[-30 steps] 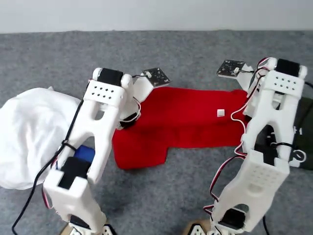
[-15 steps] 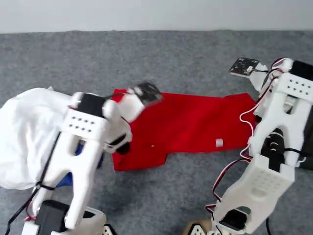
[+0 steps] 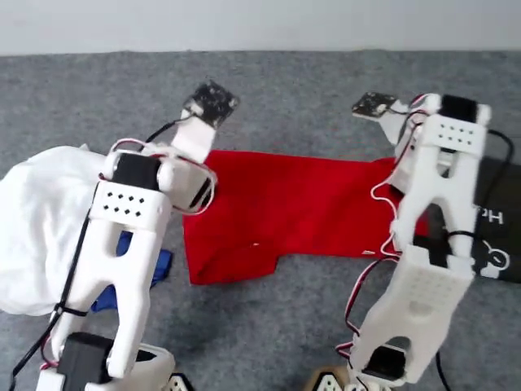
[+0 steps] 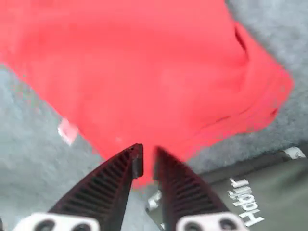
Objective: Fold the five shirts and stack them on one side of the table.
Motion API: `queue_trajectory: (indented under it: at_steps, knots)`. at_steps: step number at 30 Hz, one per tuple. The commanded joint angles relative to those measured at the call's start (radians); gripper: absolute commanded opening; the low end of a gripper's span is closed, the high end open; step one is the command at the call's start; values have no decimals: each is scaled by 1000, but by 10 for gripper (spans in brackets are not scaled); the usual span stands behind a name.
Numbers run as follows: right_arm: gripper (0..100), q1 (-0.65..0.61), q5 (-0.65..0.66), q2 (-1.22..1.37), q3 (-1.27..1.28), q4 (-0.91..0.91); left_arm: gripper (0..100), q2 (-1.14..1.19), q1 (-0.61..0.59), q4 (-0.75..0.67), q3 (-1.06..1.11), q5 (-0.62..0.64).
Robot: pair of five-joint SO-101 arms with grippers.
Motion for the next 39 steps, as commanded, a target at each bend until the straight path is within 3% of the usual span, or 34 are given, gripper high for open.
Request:
queue_trajectory:
  at_steps: [1,6,13,20,25,32,39]
  knots:
    - [9,-15,-170,22,-51,-93,32,72,23,-112,-30,32]
    - [9,-18,-299,65,-51,-269,15,276,15,-195,-131,35]
    - [9,-15,-385,116,-51,-423,15,615,15,-192,-438,35]
    - [9,1,-385,196,-51,-524,17,988,-17,11,-881,29]
    - [9,5,-384,216,-52,-581,17,1267,-57,226,-1307,-40]
    - [9,7,-384,194,-52,-648,16,1505,-83,408,-1893,-64]
    - [9,1,-385,116,-52,-581,16,1428,-74,431,-1928,-63]
